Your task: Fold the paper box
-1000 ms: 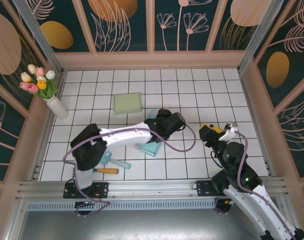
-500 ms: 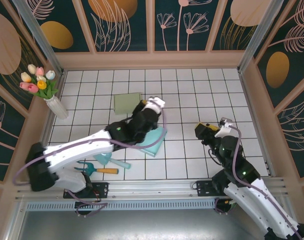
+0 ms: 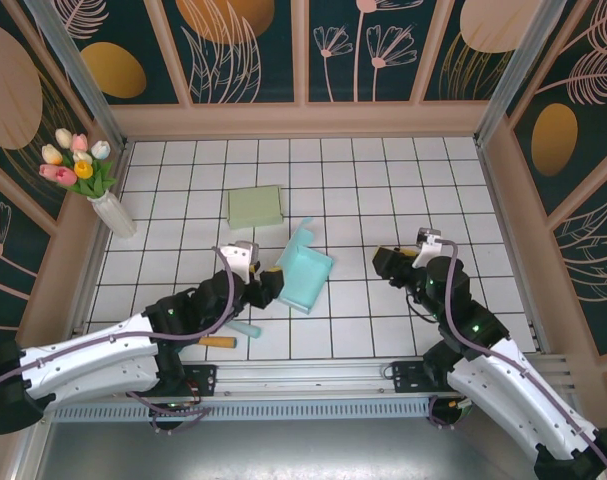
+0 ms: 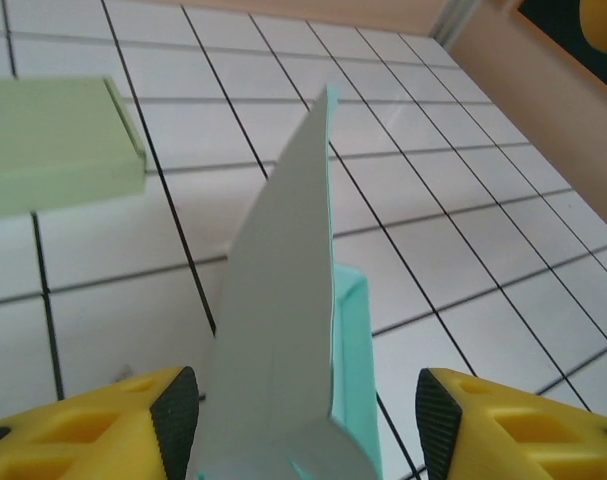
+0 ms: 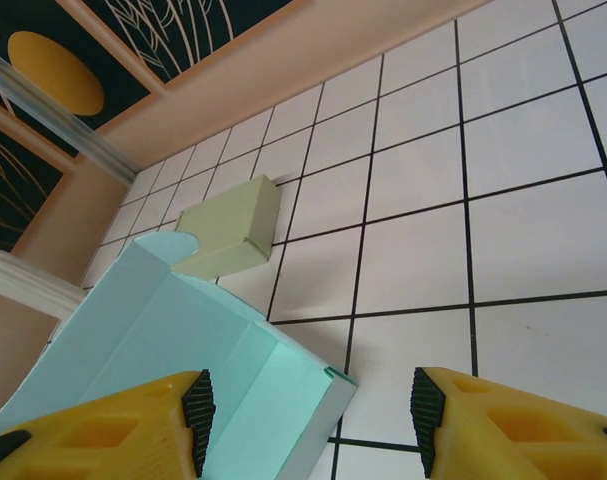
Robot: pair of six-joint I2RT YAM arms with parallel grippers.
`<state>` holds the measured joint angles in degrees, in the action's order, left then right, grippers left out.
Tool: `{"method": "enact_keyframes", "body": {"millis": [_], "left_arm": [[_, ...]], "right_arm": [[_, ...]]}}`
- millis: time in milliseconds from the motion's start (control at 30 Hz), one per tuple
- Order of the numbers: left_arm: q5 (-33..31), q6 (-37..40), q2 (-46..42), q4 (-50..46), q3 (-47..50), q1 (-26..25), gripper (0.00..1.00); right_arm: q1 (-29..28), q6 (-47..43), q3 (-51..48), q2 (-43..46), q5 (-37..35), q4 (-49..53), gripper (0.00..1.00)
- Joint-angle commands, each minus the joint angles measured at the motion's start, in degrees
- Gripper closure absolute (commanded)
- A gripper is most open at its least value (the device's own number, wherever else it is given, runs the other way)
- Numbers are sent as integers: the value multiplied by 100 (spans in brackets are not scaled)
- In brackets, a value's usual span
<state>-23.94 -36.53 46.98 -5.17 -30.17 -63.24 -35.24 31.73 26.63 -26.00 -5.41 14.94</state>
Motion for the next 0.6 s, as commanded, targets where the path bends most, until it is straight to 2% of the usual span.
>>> {"method": "enact_keyframes", "body": {"millis": [0,100,200,333,567], "left_arm": [[272,-335,-136,529,383,-23,39],[490,-337,-130,676,622,-25,37],[589,-355,-152,668,689,-28,30],[663,-435,-25,658,693,-29,30],[224,-640,672,865,767,-26,32]], "right_arm": [[-34,-270,53,-152,192,-330,42],[-32,-574,75,-507,360,-459,42],[-41,-764,147,-975,427,-631,42],[-43,-838,194,-1500,430,-917,42],[-61,-782,176,-1830,427,-1175,42]]}}
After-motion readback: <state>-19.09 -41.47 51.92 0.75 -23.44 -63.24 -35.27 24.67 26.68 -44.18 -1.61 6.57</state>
